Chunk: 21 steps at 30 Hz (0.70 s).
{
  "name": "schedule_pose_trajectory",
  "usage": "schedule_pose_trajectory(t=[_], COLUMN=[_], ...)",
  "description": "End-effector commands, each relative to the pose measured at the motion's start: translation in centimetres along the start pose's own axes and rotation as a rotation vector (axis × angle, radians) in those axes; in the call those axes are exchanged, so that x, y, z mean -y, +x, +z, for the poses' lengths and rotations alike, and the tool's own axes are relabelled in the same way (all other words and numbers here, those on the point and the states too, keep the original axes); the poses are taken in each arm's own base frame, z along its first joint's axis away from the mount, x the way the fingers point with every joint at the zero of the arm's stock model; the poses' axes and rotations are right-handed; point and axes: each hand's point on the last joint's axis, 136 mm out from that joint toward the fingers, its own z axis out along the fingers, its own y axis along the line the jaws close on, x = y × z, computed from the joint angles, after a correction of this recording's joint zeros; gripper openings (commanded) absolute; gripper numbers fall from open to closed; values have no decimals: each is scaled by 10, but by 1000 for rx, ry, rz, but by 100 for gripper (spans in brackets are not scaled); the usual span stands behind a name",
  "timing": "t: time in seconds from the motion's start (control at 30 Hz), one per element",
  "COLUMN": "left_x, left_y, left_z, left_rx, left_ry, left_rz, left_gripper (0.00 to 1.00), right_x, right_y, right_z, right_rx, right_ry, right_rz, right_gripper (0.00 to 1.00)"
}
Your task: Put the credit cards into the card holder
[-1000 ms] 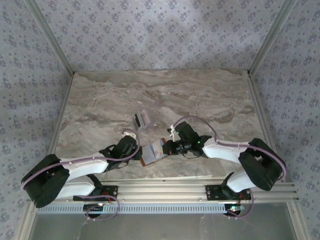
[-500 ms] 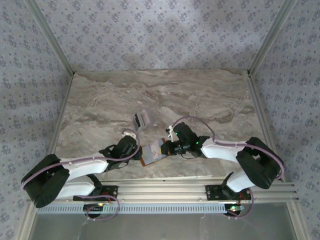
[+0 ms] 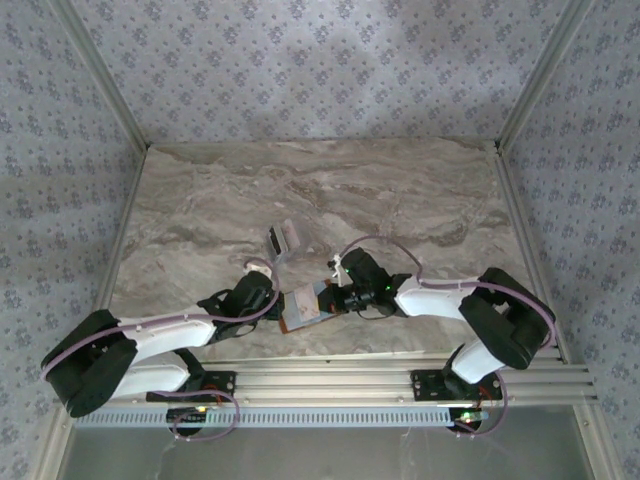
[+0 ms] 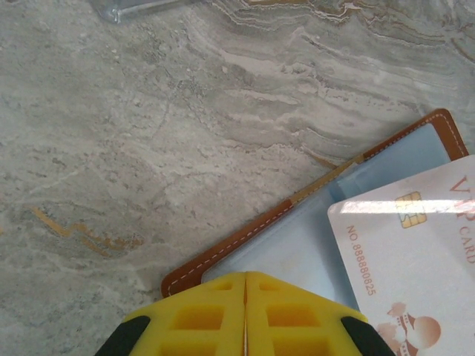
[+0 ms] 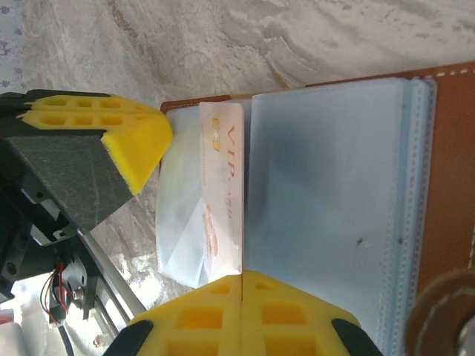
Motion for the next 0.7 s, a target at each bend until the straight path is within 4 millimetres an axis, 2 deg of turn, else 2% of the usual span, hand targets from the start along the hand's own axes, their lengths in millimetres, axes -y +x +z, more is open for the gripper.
schedule_pose_trajectory(t=[0.0, 0.3, 0.67], left_x=[-2, -2, -2], left_y=[2, 1, 2], left_z=[-3, -5, -4], left_rx=[-1, 9, 6], left_ry=[-2, -1, 5], left_rz=[17, 14, 15], left_gripper=[8, 9, 9], right_x=[5, 20, 20], right_y=[-1, 3, 9], right_z=[2, -6, -1], right_rx=[20, 58, 66], right_ry=[39, 136, 169], right_rz=[29, 77, 98], right_gripper=[0, 0, 0])
